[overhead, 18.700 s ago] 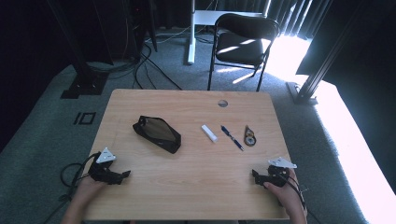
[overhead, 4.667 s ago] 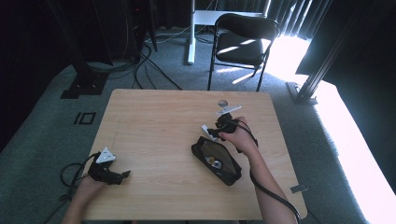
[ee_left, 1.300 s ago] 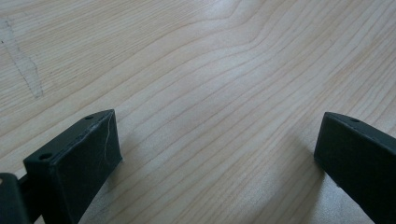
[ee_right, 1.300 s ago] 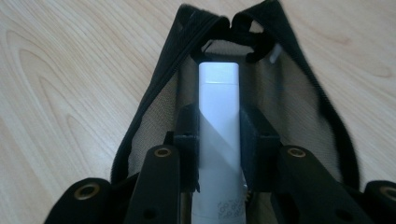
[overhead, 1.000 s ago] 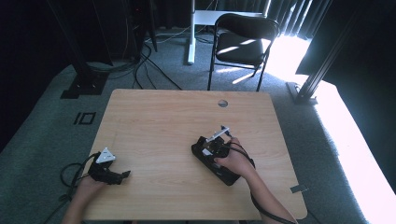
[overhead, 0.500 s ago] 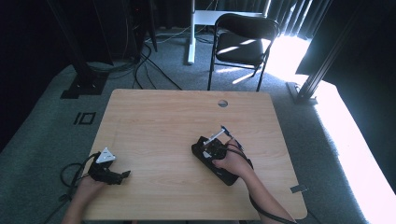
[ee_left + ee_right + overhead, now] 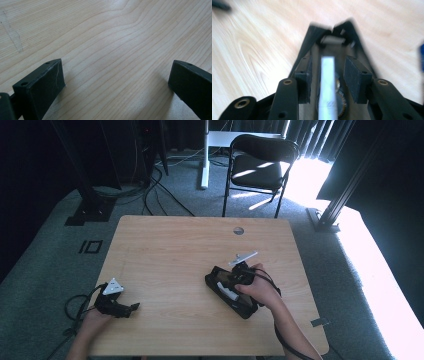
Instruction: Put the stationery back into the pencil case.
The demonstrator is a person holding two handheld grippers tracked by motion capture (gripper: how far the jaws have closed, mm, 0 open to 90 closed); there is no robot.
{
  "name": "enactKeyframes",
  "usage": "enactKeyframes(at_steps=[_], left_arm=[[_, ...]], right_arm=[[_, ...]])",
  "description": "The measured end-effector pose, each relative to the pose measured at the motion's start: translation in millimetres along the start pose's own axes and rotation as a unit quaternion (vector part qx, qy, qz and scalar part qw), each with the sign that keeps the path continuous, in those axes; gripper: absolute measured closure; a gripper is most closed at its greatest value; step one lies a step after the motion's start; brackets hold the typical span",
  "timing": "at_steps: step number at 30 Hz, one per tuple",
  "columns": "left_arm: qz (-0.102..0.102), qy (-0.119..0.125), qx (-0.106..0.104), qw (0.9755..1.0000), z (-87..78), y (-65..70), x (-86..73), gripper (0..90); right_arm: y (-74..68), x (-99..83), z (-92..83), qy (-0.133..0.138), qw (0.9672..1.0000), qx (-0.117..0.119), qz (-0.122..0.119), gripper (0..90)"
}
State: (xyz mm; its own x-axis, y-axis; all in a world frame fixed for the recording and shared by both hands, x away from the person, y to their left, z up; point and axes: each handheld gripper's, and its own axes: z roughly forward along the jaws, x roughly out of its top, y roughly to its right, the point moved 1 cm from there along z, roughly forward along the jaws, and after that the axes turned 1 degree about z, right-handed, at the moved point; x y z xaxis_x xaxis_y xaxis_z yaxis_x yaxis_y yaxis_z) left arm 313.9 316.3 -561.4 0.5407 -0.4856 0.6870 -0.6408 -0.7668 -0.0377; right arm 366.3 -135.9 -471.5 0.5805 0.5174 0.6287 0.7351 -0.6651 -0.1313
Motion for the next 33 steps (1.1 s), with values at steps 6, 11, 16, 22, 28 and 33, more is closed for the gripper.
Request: enactKeyframes(at_steps=[6,11,16,22,28,33], left_arm=[[0.000,0.000,0.000,1.0000,0.0,0.0,0.0,0.6],[-0.001,0.000,0.000,1.0000,0.0,0.1,0.0,0.6],[-0.001,0.000,0.000,1.0000,0.0,0.1,0.0,0.6],[-0.001,0.000,0.000,1.0000,0.0,0.1,0.0,0.6],[-0.001,0.000,0.000,1.0000,0.0,0.1,0.0,0.6],[0.000,0.000,0.000,1.0000,0.0,0.1,0.0,0.6]], right_arm=[[22.5,3.1,-31.3,0.060,0.9978,-0.025,0.013,57.7],[46.4,-0.8,-36.5,0.076,0.9953,-0.053,0.027,55.4],[73.0,-7.1,-26.2,0.071,0.9919,-0.094,0.048,55.4],[101.1,-17.9,-2.8,0.038,0.9885,-0.126,0.075,55.7],[116.8,-24.2,17.7,0.017,0.9871,-0.130,0.092,56.7],[122.2,-25.9,31.8,0.003,0.9865,-0.133,0.096,58.1]])
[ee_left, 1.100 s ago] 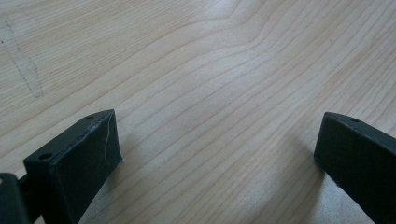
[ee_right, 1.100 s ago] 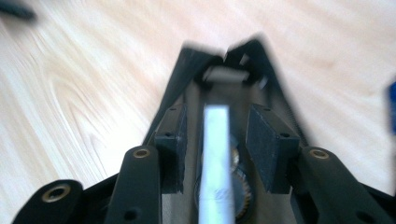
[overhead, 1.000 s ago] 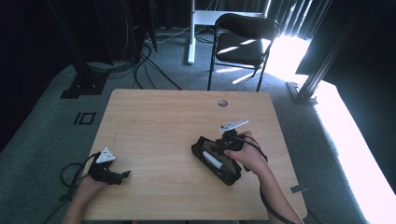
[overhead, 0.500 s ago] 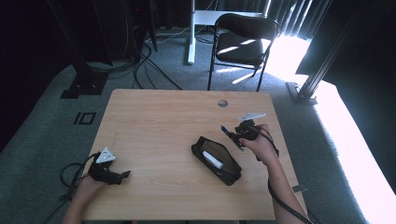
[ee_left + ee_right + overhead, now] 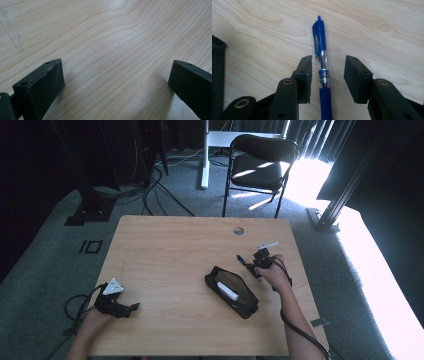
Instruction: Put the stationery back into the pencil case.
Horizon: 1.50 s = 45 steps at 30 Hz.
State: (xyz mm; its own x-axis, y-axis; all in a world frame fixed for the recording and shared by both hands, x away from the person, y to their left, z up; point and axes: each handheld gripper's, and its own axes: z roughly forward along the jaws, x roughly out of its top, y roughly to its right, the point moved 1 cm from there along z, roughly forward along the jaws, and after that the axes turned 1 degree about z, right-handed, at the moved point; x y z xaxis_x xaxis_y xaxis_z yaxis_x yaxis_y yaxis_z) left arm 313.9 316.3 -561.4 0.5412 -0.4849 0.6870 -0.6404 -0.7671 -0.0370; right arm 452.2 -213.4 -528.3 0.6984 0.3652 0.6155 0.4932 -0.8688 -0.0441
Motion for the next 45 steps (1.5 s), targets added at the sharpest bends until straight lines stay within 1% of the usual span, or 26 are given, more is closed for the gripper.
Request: enactKeyframes(at_steps=[3,5,8,9,10,13,18,19,21,23,27,28,31,32,34,35,36,37,38,39,40,41,42,43,44,45], left_arm=[[0.000,0.000,0.000,1.0000,0.0,0.0,0.0,0.6],[0.000,0.000,0.000,1.0000,0.0,0.0,0.0,0.6],[0.000,0.000,0.000,1.0000,0.0,0.0,0.0,0.6],[0.000,0.000,0.000,1.0000,0.0,0.0,0.0,0.6],[0.000,0.000,0.000,1.0000,0.0,0.0,0.0,0.6],[0.000,0.000,0.000,1.0000,0.0,0.0,0.0,0.6],[0.000,0.000,0.000,1.0000,0.0,0.0,0.0,0.6],[0.000,0.000,0.000,1.0000,0.0,0.0,0.0,0.6],[0.000,0.000,0.000,1.0000,0.0,0.0,0.0,0.6],[0.000,0.000,0.000,1.0000,0.0,0.0,0.0,0.6],[0.000,0.000,0.000,1.0000,0.0,0.0,0.0,0.6],[0.000,0.000,0.000,1.0000,0.0,0.0,0.0,0.6],[0.000,0.000,0.000,1.0000,0.0,0.1,0.0,0.6],[0.000,0.000,0.000,1.0000,0.0,0.0,0.0,0.6],[0.000,0.000,0.000,1.0000,0.0,0.0,0.0,0.6],[0.000,0.000,0.000,1.0000,0.0,0.0,0.0,0.6],[0.000,0.000,0.000,1.0000,0.0,0.0,0.0,0.6],[0.000,0.000,0.000,1.0000,0.0,0.0,0.0,0.6],[0.000,0.000,0.000,1.0000,0.0,0.0,0.0,0.6],[0.000,0.000,0.000,1.0000,0.0,0.0,0.0,0.6],[0.000,0.000,0.000,1.0000,0.0,0.0,0.0,0.6],[0.000,0.000,0.000,1.0000,0.0,0.1,0.0,0.6],[0.000,0.000,0.000,1.0000,0.0,0.0,0.0,0.6],[0.000,0.000,0.000,1.0000,0.0,0.0,0.0,0.6],[0.000,0.000,0.000,1.0000,0.0,0.0,0.0,0.6],[0.000,0.000,0.000,1.0000,0.0,0.0,0.0,0.6]], right_arm=[[0.3,-0.9,6.2,-0.011,0.9999,0.000,0.001,62.9],[-0.6,-1.2,9.4,-0.017,0.9998,0.006,0.001,63.8],[-2.0,-1.1,14.1,-0.025,0.9997,0.005,-0.006,64.8],[-2.2,-0.8,15.0,-0.023,0.9997,0.004,-0.007,65.7],[-2.4,-0.3,15.5,-0.023,0.9997,0.002,-0.006,66.1],[-4.1,0.4,16.1,-0.024,0.9995,-0.008,-0.017,70.2],[-10.4,-0.3,16.0,-0.022,0.9993,-0.015,-0.026,78.7],[-12.8,0.1,15.7,-0.027,0.9991,-0.022,-0.026,79.2],[-15.4,1.6,15.0,-0.037,0.9987,-0.026,-0.022,79.3],[-13.9,1.0,13.8,-0.030,0.9994,-0.020,-0.003,79.4],[-11.0,0.8,1.8,-0.013,0.9998,0.001,0.013,79.3],[-9.6,1.7,-4.4,-0.002,0.9999,0.005,0.016,79.3],[-8.7,4.7,-20.7,0.014,0.9995,0.014,0.022,79.4],[-9.2,5.4,-24.8,0.015,0.9996,0.015,0.019,79.3],[-13.0,7.4,-37.8,0.030,0.9992,0.022,0.016,79.3],[-13.0,7.4,-37.8,0.030,0.9992,0.022,0.016,79.3],[-15.5,7.9,-43.2,0.036,0.9988,0.030,0.013,79.3],[-22.9,8.7,-55.0,0.045,0.9981,0.043,0.001,79.4],[-27.3,8.8,-60.2,0.048,0.9976,0.050,-0.002,79.3],[-32.0,9.0,-65.0,0.053,0.9970,0.055,-0.007,79.3],[-32.0,9.0,-65.0,0.053,0.9970,0.055,-0.007,79.3],[-36.9,9.2,-69.5,0.055,0.9966,0.060,-0.015,79.3],[-41.5,9.3,-73.8,0.061,0.9960,0.064,-0.015,79.3],[-49.8,9.2,-80.9,0.062,0.9956,0.068,-0.019,79.3],[-54.3,9.3,-84.2,0.069,0.9945,0.075,-0.025,79.3],[-58.7,9.2,-86.7,0.076,0.9925,0.093,-0.022,79.3]])
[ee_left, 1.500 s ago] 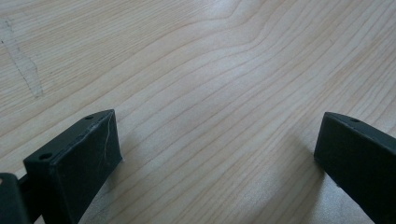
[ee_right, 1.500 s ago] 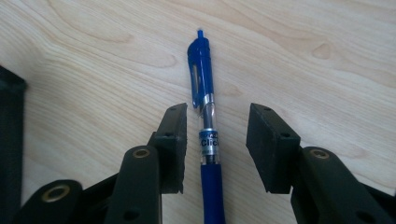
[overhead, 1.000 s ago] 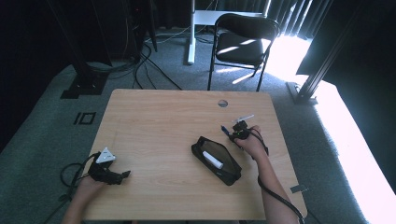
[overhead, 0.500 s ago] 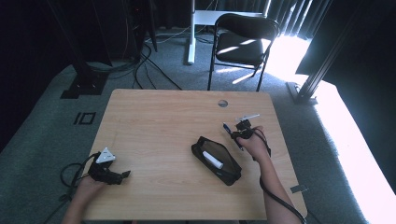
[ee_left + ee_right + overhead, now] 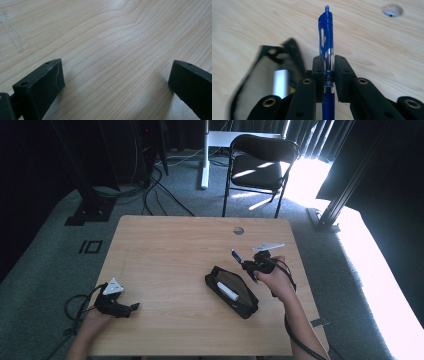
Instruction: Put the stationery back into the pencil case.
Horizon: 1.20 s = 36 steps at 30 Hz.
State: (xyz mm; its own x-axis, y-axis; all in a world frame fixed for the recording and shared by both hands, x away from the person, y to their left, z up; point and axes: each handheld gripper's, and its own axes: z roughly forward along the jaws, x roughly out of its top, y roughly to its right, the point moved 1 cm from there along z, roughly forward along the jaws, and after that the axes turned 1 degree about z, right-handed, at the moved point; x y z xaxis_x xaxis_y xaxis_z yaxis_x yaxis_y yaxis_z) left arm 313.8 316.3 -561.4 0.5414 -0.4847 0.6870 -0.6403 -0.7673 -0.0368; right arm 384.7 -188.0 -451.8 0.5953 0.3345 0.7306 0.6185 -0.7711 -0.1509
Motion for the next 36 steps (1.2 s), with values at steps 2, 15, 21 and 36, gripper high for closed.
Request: enactKeyframes(at_steps=[2,15,21,36], left_arm=[[0.000,0.000,0.000,1.0000,0.0,-0.1,0.0,0.6],[0.000,0.000,0.000,1.0000,-0.1,-0.1,0.0,0.6],[0.000,0.000,0.000,1.0000,-0.1,-0.1,0.0,0.6],[0.000,0.000,0.000,1.0000,-0.1,-0.1,0.0,0.6]], right_arm=[[-8.9,-0.1,-1.6,-0.003,0.9999,0.010,-0.011,79.3],[-38.9,-17.0,14.4,-0.053,0.9971,0.029,-0.047,79.3],[-45.8,-22.6,31.1,-0.083,0.9942,0.027,-0.062,79.3],[-50.5,-29.9,51.6,-0.129,0.9892,0.011,-0.070,77.5]])
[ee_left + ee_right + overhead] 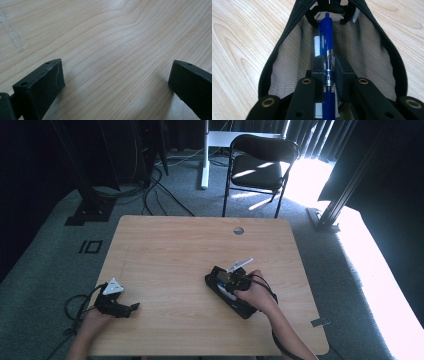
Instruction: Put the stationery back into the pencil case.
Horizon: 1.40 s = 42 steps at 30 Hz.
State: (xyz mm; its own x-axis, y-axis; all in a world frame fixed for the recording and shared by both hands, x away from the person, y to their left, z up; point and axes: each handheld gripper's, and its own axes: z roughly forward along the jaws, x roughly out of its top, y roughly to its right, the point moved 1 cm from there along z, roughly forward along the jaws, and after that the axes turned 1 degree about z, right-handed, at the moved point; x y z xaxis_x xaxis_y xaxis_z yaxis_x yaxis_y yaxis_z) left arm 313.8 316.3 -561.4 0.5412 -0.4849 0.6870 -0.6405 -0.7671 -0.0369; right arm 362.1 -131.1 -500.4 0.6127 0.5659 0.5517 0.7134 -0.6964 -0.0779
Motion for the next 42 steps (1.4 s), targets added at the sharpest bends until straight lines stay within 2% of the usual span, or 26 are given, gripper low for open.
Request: enactKeyframes(at_steps=[2,3,8,15,18,22,26,32,42], left_arm=[[0.000,0.000,0.000,1.0000,0.0,0.0,0.0,0.6],[0.000,0.000,0.000,1.0000,0.0,0.0,0.0,0.6],[0.000,0.000,0.000,1.0000,0.0,0.0,0.0,0.6],[0.000,0.000,0.000,1.0000,0.0,0.0,0.0,0.6],[0.000,0.000,0.000,1.0000,0.0,0.0,0.0,0.6],[0.000,0.000,0.000,1.0000,0.0,0.0,0.0,0.6],[0.000,0.000,0.000,1.0000,0.0,0.0,0.0,0.6],[0.000,0.000,0.000,1.0000,0.0,0.0,0.0,0.6],[0.000,0.000,0.000,1.0000,0.0,0.0,0.0,0.6]], right_arm=[[0.2,0.3,-0.1,0.002,1.0000,-0.001,0.000,76.3],[0.9,0.4,0.2,0.006,0.9999,0.004,0.010,70.9],[2.3,0.0,-2.7,0.016,0.9998,0.010,0.012,68.4],[10.8,2.4,-27.6,0.076,0.9968,0.009,0.024,60.3],[14.1,2.2,-33.8,0.087,0.9958,0.008,0.027,58.3],[23.8,-0.2,-46.9,0.122,0.9913,0.002,0.049,53.8],[33.9,-5.1,-54.4,0.142,0.9876,-0.010,0.067,50.3],[49.2,-16.5,-59.2,0.154,0.9833,-0.031,0.092,46.0],[74.1,-43.1,-50.7,0.144,0.9784,-0.074,0.129,40.0]])
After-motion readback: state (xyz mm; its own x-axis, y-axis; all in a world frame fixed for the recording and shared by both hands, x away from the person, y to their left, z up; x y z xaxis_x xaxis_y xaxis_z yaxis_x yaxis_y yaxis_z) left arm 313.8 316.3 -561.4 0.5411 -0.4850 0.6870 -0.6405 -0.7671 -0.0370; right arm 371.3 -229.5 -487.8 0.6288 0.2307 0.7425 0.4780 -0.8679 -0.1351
